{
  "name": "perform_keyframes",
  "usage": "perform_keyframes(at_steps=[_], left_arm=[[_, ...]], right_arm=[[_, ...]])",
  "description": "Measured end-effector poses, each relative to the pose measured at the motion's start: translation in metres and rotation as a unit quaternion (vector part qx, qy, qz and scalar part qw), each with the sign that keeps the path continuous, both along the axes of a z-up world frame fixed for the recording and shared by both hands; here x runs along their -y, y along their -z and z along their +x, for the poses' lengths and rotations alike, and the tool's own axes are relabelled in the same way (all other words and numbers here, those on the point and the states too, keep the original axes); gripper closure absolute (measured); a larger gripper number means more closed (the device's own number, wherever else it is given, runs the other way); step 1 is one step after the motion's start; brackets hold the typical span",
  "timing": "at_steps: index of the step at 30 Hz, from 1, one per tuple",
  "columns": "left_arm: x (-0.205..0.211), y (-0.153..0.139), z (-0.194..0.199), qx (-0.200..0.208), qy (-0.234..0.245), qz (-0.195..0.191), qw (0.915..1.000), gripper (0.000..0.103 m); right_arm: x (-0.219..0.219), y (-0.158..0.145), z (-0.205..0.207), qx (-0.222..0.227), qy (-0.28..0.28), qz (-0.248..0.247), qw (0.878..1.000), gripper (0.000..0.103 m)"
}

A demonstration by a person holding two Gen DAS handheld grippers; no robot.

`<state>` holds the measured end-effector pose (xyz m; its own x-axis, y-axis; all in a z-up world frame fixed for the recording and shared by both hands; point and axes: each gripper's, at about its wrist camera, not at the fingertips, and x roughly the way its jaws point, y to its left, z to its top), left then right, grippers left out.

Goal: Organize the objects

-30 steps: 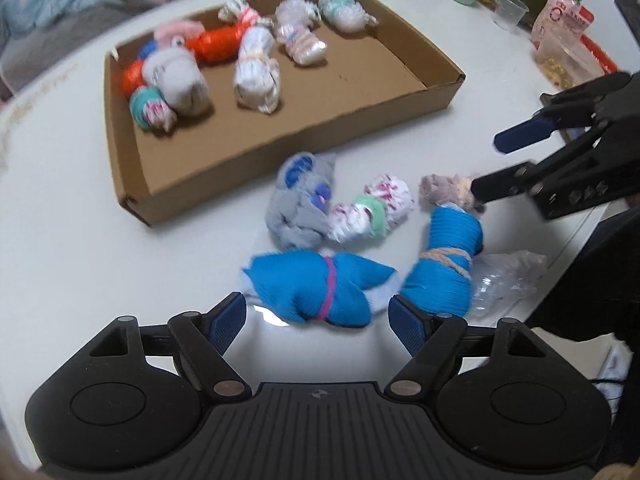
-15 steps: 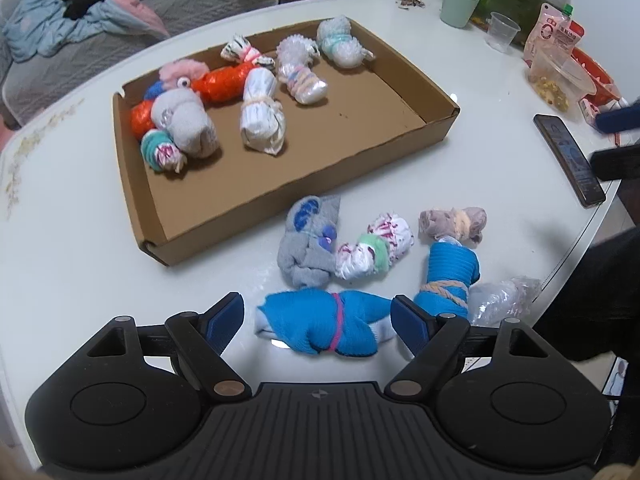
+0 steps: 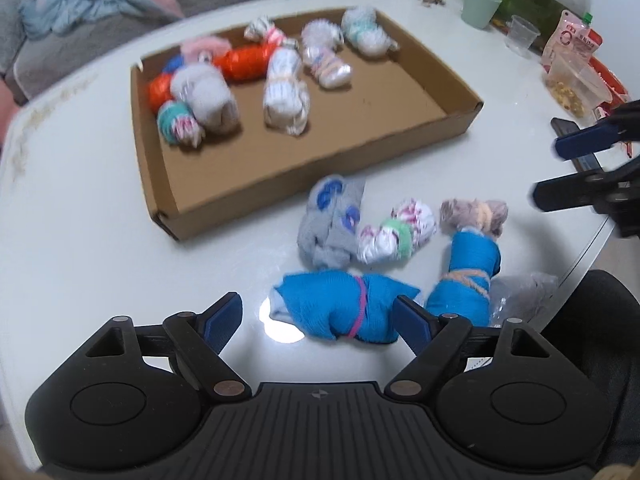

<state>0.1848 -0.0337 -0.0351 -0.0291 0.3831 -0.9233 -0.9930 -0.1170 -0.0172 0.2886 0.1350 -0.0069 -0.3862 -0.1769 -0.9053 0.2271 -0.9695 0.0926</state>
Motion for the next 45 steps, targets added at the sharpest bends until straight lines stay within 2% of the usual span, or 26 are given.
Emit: perform_keyframes(at_steps=[5, 7, 9, 13, 15, 21, 27, 35, 38, 45], left_arm=[[0.000, 0.011, 0.007, -0.006, 0.016, 0.021, 0.9996, 0.018], [0.002, 0.013, 0.008, -0.012, 0.026, 0.028, 0.9992, 0.017], [0.003, 0.015, 0.006, -0.012, 0.024, 0.033, 0.9991, 0.012], [0.005, 0.017, -0.001, 0.001, 0.021, 0.050, 0.9985, 0.012], [0.002, 0.019, -0.001, -0.003, 0.026, 0.063, 0.9976, 0.010], [-0.002, 0.024, 0.001, 0.000, 0.032, 0.077, 0.9965, 0.012], [-0.002, 0.022, 0.003, 0.006, 0.026, 0.068, 0.9973, 0.013], [0.002, 0.014, 0.009, 0.017, -0.024, 0.044, 0.9986, 0.010], [0.005, 0.012, 0.011, 0.002, -0.008, 0.036, 0.9993, 0.010], [0.002, 0.027, 0.000, 0.018, -0.028, 0.027, 0.9991, 0.009]], right_arm=[[-0.005, 0.048, -0.011, 0.019, 0.010, -0.009, 1.000, 0.049], [-0.011, 0.063, -0.013, 0.026, 0.016, -0.021, 0.999, 0.056], [-0.014, 0.072, -0.014, 0.032, 0.017, -0.020, 0.999, 0.055], [-0.016, 0.088, -0.015, 0.039, 0.008, -0.039, 0.998, 0.056], [-0.012, 0.090, -0.014, 0.035, -0.003, -0.046, 0.998, 0.056], [0.004, 0.095, -0.017, 0.023, -0.035, -0.046, 0.998, 0.068], [0.005, 0.093, -0.016, 0.021, -0.031, -0.050, 0.998, 0.068], [0.010, 0.089, -0.012, 0.023, -0.034, -0.047, 0.998, 0.067], [0.010, 0.088, -0.010, 0.025, -0.033, -0.049, 0.998, 0.065], [0.020, 0.085, -0.015, 0.023, -0.039, -0.037, 0.998, 0.060]])
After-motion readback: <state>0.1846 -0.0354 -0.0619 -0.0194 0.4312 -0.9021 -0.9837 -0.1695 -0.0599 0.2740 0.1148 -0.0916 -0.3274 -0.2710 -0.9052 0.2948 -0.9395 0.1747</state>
